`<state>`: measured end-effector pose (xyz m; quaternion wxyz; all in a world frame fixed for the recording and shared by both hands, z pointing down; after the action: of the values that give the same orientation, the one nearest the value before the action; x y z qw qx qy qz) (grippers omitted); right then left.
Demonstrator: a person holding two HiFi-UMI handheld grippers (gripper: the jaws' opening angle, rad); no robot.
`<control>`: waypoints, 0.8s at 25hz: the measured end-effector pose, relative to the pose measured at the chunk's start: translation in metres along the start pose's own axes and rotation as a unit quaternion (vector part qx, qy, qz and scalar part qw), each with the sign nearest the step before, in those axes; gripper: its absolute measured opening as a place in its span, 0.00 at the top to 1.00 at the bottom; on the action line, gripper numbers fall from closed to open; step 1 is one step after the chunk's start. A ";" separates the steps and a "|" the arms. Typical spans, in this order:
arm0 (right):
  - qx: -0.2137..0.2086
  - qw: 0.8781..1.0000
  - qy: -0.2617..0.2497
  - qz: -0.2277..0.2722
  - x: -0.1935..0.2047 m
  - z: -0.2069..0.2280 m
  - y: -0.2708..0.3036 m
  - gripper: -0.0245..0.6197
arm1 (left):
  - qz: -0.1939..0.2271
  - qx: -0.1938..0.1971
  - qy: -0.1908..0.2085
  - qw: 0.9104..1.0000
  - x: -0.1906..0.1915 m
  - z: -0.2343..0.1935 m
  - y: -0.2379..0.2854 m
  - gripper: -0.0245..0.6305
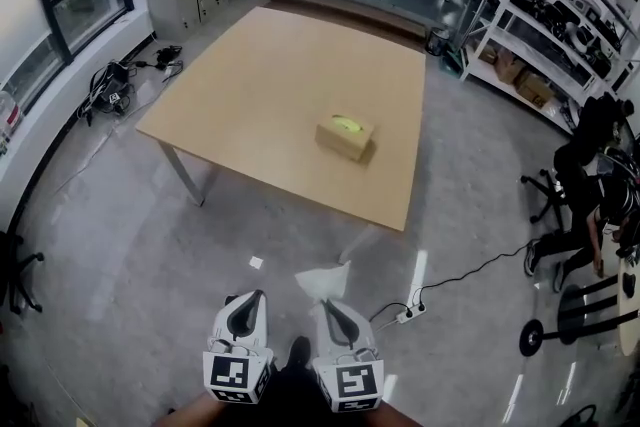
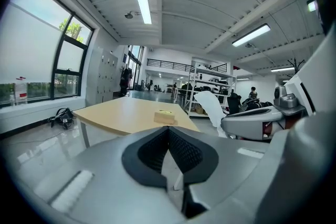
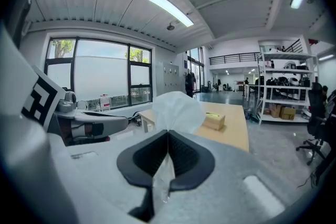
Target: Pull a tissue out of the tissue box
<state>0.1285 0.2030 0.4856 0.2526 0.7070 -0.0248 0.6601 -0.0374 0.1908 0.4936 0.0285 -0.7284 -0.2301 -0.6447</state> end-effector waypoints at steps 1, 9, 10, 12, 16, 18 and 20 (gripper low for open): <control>-0.003 1.000 0.000 0.001 0.002 0.000 -0.002 0.97 | 0.003 -0.003 0.001 1.000 0.000 0.001 -0.001 0.93; -0.010 1.000 -0.002 0.003 0.003 0.002 -0.005 0.97 | 0.004 -0.022 0.009 1.000 0.000 0.001 -0.005 0.93; -0.010 1.000 -0.001 0.003 0.002 0.003 -0.004 0.97 | 0.004 -0.023 0.010 1.000 -0.001 0.001 -0.004 0.93; -0.008 1.000 0.000 0.003 -0.001 0.004 -0.002 0.97 | 0.007 -0.023 0.011 1.000 -0.003 0.000 -0.003 0.93; -0.006 1.000 0.001 0.007 -0.004 0.008 -0.001 0.97 | 0.011 -0.019 0.014 1.000 -0.007 0.002 0.001 0.93; -0.005 1.000 0.003 0.008 -0.004 0.011 -0.001 0.97 | 0.014 -0.013 0.015 1.000 -0.009 0.005 0.003 0.93; -0.002 1.000 0.004 0.009 -0.004 0.013 0.000 0.97 | 0.016 -0.007 0.016 1.000 -0.010 0.007 0.006 0.93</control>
<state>0.1402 0.1970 0.4813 0.2486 0.7035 -0.0316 0.6651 -0.0298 0.1850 0.4840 0.0373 -0.7218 -0.2128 -0.6575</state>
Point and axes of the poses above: the fingertips, and each gripper's own axes: y forward along the fingers, z to its right, x out of its underside, the point moved 8 cm from there along -y, backward along the fingers, and after that the axes turned 1 degree about x, right-handed, at the moved point
